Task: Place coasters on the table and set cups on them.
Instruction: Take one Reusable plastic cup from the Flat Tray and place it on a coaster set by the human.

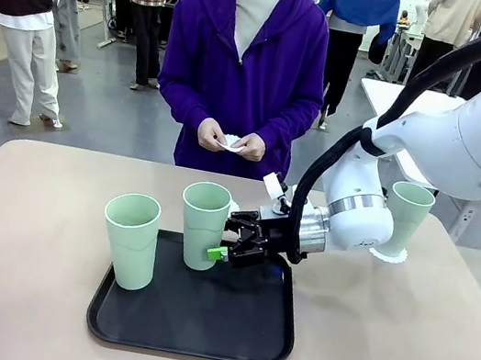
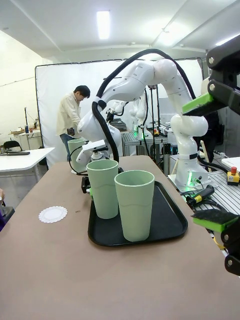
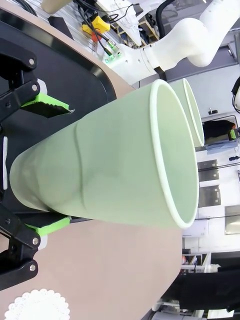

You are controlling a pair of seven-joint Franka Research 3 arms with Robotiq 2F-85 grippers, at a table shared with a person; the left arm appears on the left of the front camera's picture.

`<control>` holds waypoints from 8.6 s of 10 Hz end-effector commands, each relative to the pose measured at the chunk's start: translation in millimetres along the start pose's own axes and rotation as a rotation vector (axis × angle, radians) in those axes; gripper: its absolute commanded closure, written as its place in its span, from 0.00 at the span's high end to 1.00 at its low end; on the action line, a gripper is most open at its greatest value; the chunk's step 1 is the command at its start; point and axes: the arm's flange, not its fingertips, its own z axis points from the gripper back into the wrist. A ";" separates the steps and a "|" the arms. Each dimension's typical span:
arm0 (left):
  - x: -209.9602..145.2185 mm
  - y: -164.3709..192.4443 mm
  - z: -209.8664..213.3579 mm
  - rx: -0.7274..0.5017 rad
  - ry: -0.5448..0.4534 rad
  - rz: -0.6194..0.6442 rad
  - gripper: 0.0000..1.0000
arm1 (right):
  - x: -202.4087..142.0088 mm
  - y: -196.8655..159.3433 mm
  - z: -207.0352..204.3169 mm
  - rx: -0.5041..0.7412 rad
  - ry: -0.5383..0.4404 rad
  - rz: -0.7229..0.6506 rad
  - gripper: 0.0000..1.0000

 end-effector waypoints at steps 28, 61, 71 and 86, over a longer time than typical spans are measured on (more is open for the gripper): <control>-0.2 0.4 2.0 -0.017 -0.004 -0.014 1.00 | 169.3 52.5 46.3 -0.113 -0.082 -0.041 0.00; -0.2 0.4 2.0 -0.017 -0.004 -0.014 1.00 | 71.4 -163.9 37.3 0.025 -0.039 0.110 0.82; -0.2 0.4 2.0 -0.017 -0.004 -0.014 1.00 | 28.6 -185.8 24.8 0.049 0.018 -0.007 0.82; -0.2 0.4 2.0 -0.017 -0.004 -0.014 1.00 | 20.7 -195.0 19.5 0.081 0.010 -0.007 0.94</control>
